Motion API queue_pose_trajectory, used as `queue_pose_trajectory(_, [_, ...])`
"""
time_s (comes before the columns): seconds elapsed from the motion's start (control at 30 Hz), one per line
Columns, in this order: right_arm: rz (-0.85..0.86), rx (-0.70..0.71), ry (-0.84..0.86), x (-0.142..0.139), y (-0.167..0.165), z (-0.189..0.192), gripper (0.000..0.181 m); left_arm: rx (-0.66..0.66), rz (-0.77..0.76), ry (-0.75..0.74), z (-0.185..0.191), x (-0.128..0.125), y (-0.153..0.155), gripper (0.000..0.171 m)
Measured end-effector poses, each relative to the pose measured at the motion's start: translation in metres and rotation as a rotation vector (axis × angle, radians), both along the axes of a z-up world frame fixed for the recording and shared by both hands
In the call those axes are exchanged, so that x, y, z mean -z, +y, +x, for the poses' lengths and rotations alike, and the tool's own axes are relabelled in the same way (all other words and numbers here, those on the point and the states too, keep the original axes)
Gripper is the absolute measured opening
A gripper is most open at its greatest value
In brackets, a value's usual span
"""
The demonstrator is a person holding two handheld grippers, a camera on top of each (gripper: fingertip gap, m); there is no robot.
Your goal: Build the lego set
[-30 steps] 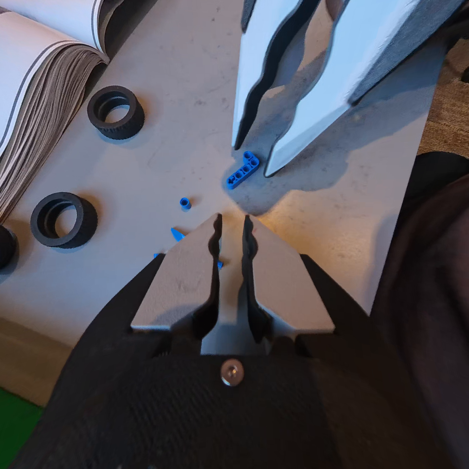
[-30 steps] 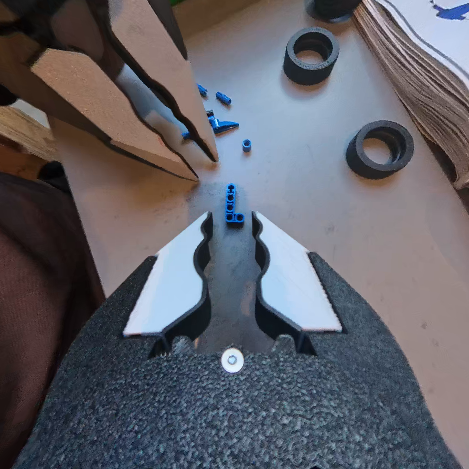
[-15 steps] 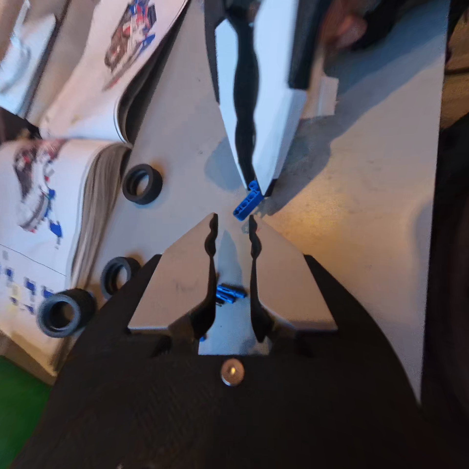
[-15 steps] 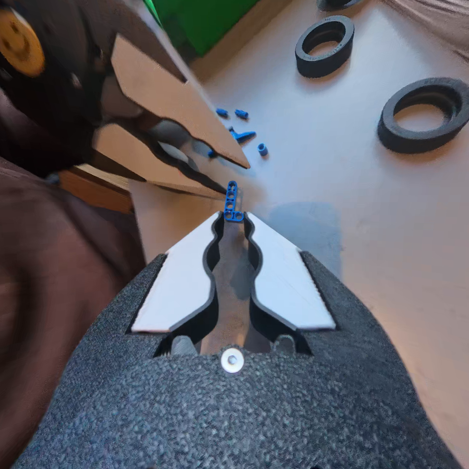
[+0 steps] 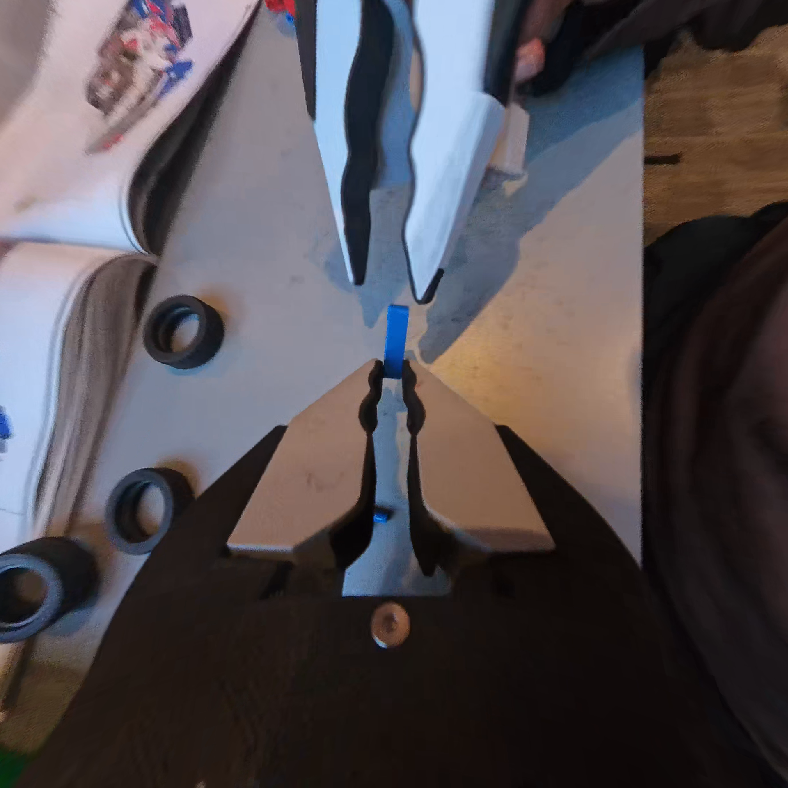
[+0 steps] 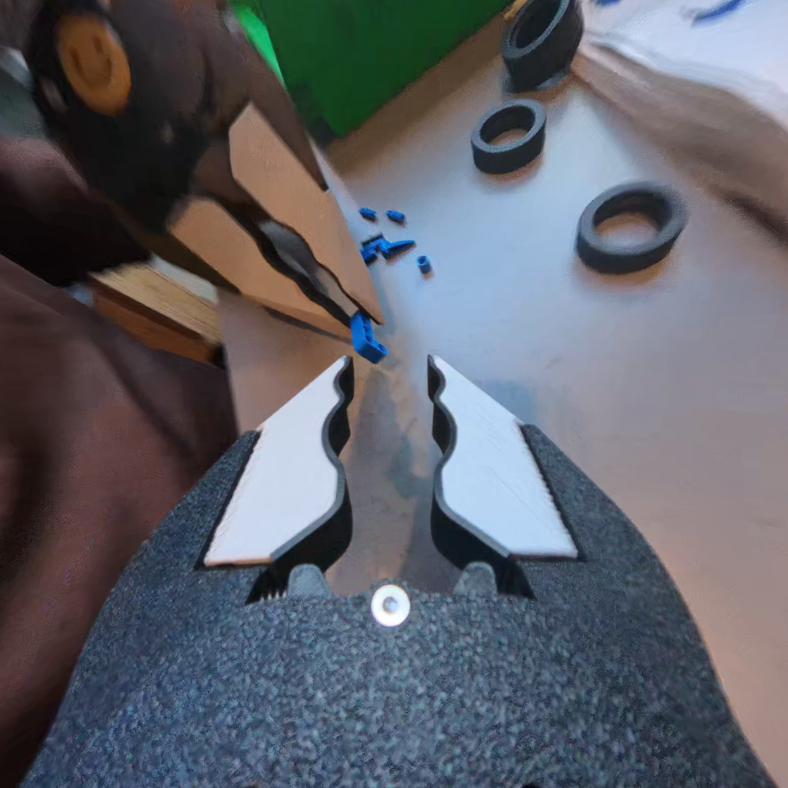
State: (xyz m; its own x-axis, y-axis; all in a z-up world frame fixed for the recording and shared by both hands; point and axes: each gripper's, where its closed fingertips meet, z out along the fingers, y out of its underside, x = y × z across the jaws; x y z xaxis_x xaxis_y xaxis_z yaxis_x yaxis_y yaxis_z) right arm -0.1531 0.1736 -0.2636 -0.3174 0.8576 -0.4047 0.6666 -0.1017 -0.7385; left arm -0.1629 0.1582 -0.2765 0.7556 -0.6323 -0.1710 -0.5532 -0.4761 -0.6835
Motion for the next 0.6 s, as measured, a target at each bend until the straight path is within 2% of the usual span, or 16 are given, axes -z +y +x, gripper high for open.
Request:
queue_pose_trajectory(0.1, [0.327,-0.055,0.055,0.001,0.002,0.000,0.029,0.032,-0.150,-0.089,0.005,0.005,-0.007,0.005])
queue_pose_trajectory(0.17, [0.435,-0.102,0.073,0.004,-0.005,-0.001,0.016,0.028,-0.271,-0.129,0.005,0.012,-0.011,0.005])
queue_pose_trajectory(0.23, [0.428,-0.129,0.063,0.009,-0.013,-0.001,0.000,0.009,-0.366,-0.171,0.003,0.016,-0.013,0.004])
queue_pose_trajectory(0.43, [0.181,-0.082,-0.067,0.026,-0.014,0.003,0.000,-0.009,-0.508,-0.296,0.003,0.017,-0.011,0.004])
queue_pose_trajectory(0.47, [0.158,-0.080,-0.075,0.026,-0.013,0.004,0.002,-0.020,-0.525,-0.312,0.001,0.017,-0.010,0.004])
queue_pose_trajectory(0.53, [0.181,-0.074,-0.038,0.019,-0.009,0.003,0.019,-0.023,-0.553,-0.327,0.000,0.017,-0.008,0.004])
queue_pose_trajectory(0.6, [0.223,-0.074,0.006,0.012,-0.007,-0.001,0.023,-0.015,-0.564,-0.316,0.000,0.018,-0.006,0.004])
